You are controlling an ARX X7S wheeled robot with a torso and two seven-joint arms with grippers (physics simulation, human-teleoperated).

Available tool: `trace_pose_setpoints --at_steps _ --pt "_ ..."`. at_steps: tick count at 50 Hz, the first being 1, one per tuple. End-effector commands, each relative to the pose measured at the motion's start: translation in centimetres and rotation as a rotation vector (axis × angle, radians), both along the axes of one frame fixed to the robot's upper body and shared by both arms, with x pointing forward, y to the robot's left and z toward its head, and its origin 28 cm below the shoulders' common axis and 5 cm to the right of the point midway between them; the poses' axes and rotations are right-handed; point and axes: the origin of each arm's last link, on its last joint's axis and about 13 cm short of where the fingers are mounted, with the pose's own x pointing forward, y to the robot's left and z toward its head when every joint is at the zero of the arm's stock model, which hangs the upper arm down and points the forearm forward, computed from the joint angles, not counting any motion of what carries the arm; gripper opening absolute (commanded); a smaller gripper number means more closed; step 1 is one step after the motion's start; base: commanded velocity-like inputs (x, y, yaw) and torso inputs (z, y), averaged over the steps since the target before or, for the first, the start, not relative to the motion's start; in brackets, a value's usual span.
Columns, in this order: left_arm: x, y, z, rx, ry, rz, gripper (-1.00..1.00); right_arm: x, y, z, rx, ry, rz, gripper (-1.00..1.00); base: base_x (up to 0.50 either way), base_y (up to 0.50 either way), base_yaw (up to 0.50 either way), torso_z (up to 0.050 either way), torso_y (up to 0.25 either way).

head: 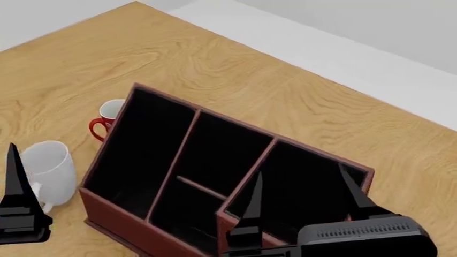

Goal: Pick up the book and place it in the right compartment of the caddy.

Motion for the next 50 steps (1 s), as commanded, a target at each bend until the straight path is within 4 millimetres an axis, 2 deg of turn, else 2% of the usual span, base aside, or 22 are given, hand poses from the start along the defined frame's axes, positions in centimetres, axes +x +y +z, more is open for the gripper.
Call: trace_pose_setpoints --at_steps 1,20,26,39,47,50 --pt "-0.05 -0.01 0.06 0.000 -0.002 -0.001 1.00 -0.14 0.09 0.06 0.001 0.001 0.008 1.00 0.00 0.00 0.50 0.000 0.000" --pt "-0.15 -0.02 0.15 0.000 -0.004 -0.001 1.00 -0.18 -0.02 0.17 0.032 -0.015 0.013 1.00 0.00 0.00 0.50 0.000 0.000" --pt "-0.20 0.00 0.19 -0.002 -0.004 -0.001 1.00 -0.23 0.16 0.22 0.064 0.001 0.103 1.00 -0.01 -0.06 0.00 0.000 0.000" --pt "-0.20 0.01 0.20 -0.003 -0.003 0.000 1.00 -0.24 0.16 0.21 0.071 -0.002 0.119 1.00 -0.02 -0.54 0.00 0.000 0.000" --pt "-0.20 0.08 0.25 -0.004 -0.006 0.003 1.00 -0.21 0.14 0.23 0.048 -0.005 0.095 1.00 0.05 -0.08 0.00 0.000 0.000" --pt "-0.27 0.08 0.33 -0.005 -0.006 0.003 1.00 -0.11 0.15 0.14 -0.038 0.010 -0.018 1.00 0.00 0.00 0.17 0.000 0.000"
